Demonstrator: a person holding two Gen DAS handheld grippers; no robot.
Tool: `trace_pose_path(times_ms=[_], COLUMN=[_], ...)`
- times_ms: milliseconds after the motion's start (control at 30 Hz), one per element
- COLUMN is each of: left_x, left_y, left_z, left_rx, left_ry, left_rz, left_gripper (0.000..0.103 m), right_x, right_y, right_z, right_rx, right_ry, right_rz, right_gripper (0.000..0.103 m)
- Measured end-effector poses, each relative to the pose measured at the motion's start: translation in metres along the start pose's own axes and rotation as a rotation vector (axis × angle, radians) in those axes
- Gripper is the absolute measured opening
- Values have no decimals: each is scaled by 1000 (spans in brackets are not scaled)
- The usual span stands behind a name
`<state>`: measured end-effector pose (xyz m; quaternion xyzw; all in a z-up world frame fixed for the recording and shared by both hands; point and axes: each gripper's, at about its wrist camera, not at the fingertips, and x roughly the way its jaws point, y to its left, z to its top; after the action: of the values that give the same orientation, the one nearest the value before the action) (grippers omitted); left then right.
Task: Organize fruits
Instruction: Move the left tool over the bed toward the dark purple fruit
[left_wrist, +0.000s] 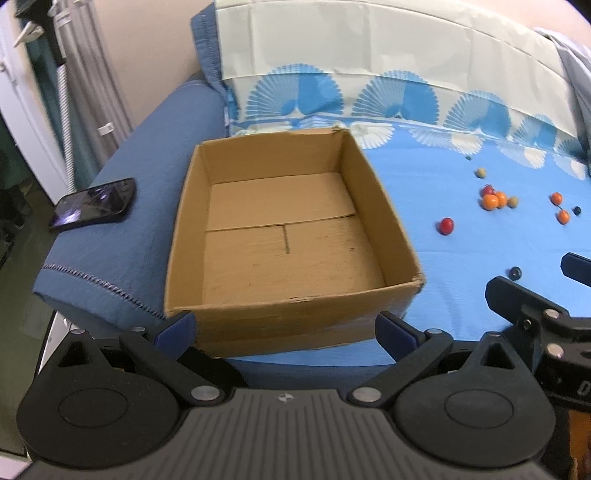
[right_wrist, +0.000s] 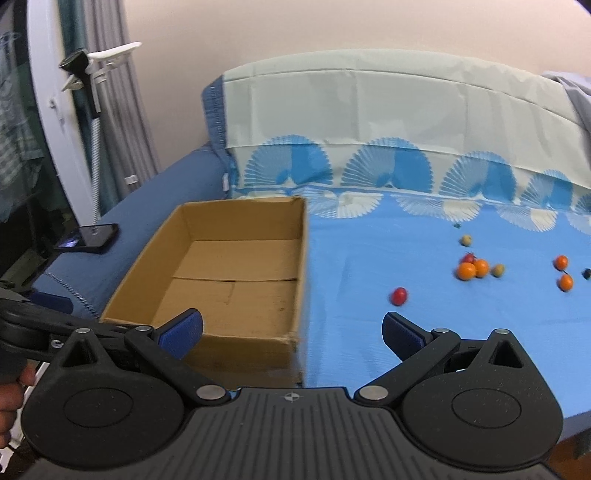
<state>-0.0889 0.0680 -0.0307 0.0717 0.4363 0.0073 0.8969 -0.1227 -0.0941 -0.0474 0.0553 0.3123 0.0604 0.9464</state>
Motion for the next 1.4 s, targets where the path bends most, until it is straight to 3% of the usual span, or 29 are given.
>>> trace_pose_path(times_ms=[700,1400], left_x=[20,81], left_y=[-94,-175], left_z=[34,72], left_rx=[146,158], left_ry=[-12,45], left_rz=[-99,-186], left_gripper=[103,103], right_x=[15,23], right_y=[-111,-238], right_z=[-8,-18], right_rx=[136,271], right_ry=[4,-8], right_rz=[-246,-447], right_gripper=[103,103])
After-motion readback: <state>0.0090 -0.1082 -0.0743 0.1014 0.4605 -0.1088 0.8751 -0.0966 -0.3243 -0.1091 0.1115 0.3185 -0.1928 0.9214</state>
